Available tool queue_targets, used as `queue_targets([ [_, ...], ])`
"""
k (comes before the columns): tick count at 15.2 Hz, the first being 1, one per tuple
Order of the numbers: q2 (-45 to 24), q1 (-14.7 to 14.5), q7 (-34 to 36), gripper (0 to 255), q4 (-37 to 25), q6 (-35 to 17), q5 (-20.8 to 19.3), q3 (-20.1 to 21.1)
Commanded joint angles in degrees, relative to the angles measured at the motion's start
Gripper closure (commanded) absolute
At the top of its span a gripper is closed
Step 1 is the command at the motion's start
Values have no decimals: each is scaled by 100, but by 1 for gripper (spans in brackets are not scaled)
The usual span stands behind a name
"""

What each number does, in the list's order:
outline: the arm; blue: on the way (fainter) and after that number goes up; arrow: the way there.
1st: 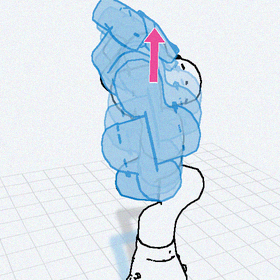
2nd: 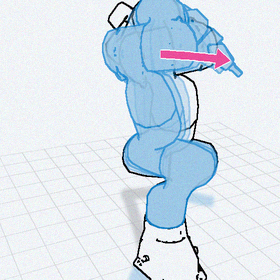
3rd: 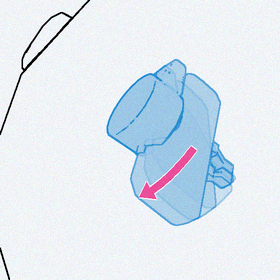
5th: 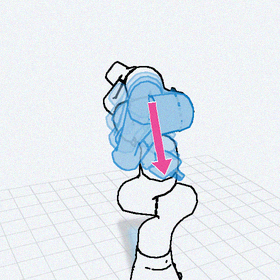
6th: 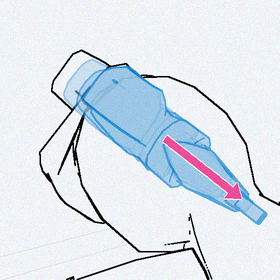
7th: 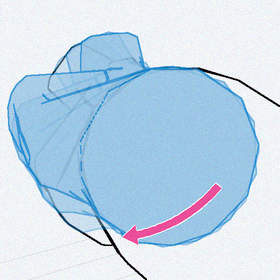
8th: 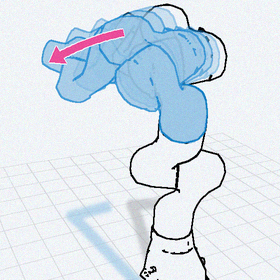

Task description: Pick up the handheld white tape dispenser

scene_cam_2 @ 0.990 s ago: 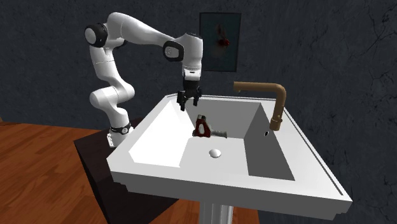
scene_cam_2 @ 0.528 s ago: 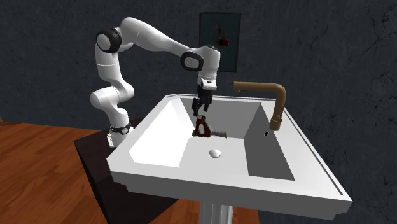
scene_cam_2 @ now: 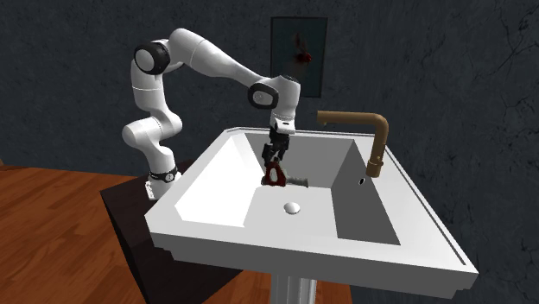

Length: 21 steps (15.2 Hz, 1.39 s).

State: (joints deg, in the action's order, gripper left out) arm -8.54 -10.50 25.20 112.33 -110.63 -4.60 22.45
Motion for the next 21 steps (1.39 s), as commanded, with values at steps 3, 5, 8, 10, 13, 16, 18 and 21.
queue_targets([
  [3, -25, 1, 2, 255, 19, -46, -13, -4],
  [5, -33, 1, 3, 255, 11, -44, -16, -5],
  [8, -31, 1, 2, 255, 13, -46, -15, -5],
  [10, -34, 0, 4, 255, 9, -43, -16, -5],
  [13, 45, 5, -18, 255, -52, 89, 20, 2],
  [16, 127, 12, -47, 255, -190, 302, 57, 7],
  [18, 177, 15, -65, 255, -289, 446, 79, 9],
  [21, 242, 20, -89, 255, -446, 663, 109, 12],
])
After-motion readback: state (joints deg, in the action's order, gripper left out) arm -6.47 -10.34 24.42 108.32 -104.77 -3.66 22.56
